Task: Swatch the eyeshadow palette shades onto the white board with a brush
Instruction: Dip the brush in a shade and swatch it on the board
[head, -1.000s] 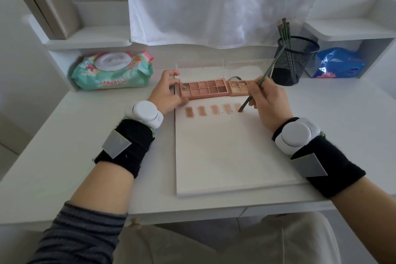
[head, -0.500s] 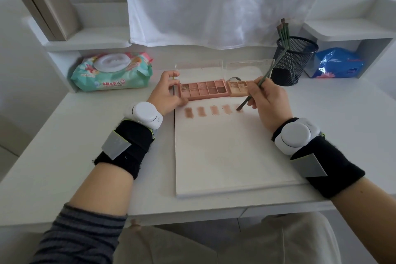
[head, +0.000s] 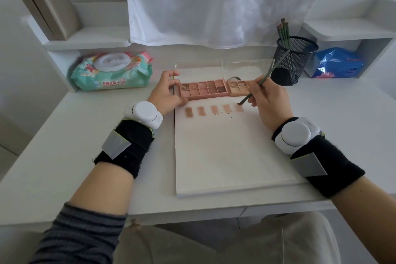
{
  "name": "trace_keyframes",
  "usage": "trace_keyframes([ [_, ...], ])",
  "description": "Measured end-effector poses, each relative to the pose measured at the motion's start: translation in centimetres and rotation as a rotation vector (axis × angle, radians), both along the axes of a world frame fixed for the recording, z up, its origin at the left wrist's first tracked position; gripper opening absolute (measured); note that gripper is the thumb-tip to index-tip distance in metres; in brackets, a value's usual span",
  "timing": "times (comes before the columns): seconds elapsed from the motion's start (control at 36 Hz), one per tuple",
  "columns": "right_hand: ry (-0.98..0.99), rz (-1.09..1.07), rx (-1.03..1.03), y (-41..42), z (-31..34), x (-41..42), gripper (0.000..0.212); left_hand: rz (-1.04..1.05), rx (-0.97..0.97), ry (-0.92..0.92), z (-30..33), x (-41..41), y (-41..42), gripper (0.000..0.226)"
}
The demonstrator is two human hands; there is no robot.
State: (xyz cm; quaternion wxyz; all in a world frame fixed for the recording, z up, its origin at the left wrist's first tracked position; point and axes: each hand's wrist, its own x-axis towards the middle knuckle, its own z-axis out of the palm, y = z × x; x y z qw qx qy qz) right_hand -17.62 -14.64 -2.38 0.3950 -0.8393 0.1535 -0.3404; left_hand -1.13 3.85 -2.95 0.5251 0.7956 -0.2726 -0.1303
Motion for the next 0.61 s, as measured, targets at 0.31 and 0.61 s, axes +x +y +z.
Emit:
trace_keyframes([
  [0.31,-0.019,-0.013,0.046,-0.01,-0.13,0.19,0.021,-0.003,0.012,0.003,-0.07,0.06,-0.01,0.067],
  [0.61,-0.03,0.004,0.041,0.15,0.08,-0.1,0.03,-0.003,0.007,-0.004,-0.08,0.13,0.01,0.068],
])
